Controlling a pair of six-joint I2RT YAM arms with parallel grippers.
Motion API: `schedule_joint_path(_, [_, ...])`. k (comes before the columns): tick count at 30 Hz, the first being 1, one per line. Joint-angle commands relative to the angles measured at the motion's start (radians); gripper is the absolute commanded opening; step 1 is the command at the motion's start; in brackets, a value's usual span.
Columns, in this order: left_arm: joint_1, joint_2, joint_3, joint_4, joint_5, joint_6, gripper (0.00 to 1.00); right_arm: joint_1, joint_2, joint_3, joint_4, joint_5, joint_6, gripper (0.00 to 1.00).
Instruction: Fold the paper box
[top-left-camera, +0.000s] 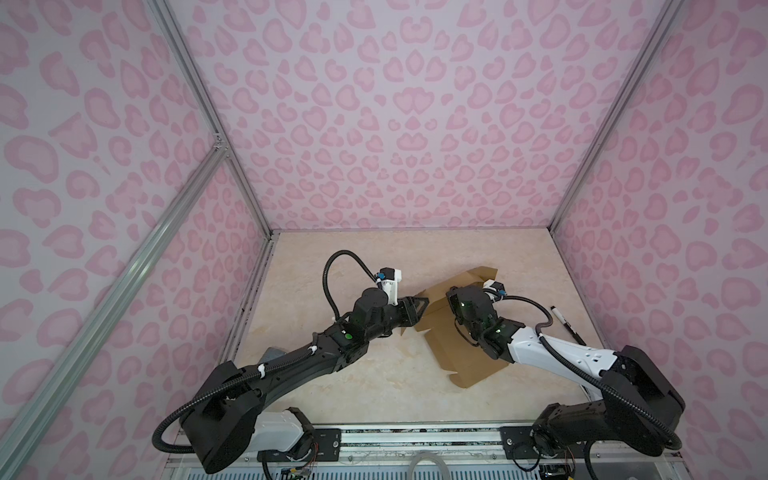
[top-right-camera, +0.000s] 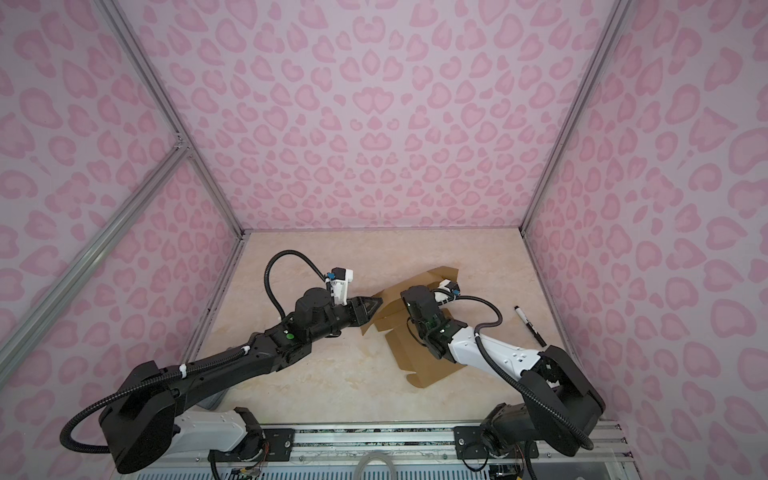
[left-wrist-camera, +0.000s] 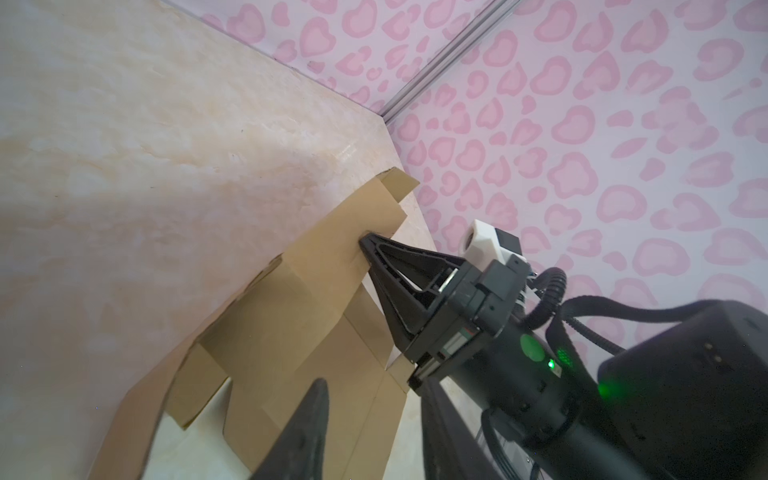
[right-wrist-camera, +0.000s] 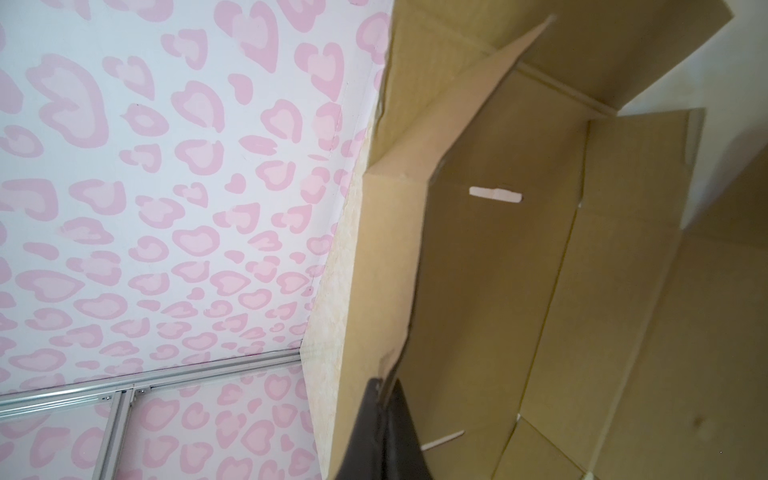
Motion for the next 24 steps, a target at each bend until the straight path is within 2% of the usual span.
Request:
schedule_joint_path(1, [-0.021,0.025,0.033,-0.019,-0.057,-0.011,0.41,-0.006,-0.008,-0.008,-0.081,-0.023,-0.018,0.00])
schedule_joint_path(7, [-0.058,0.035,0.079,-0.182,-0.224,-0.025,0.43,-0.022,-0.016,-0.005,-0.097,-0.048,-0.031,0.00])
schedule_joint_path(11, [-0.088,0.078,0.166,-0.314,-0.319,-0.029,0.45,-0.023,-0.010,0.004,-0.104,-0.056,-0.036,0.00])
schedule_joint_path(18, [-0.091,0.156,0.247,-0.397,-0.335,-0.130,0.47,-0.022,-0.008,-0.006,-0.083,-0.075,-0.031,0.00])
schedule_joint_path(24, [-0.091,0.206,0.289,-0.396,-0.290,-0.196,0.49,-0.022,-0.011,-0.014,-0.066,-0.088,-0.029,0.00])
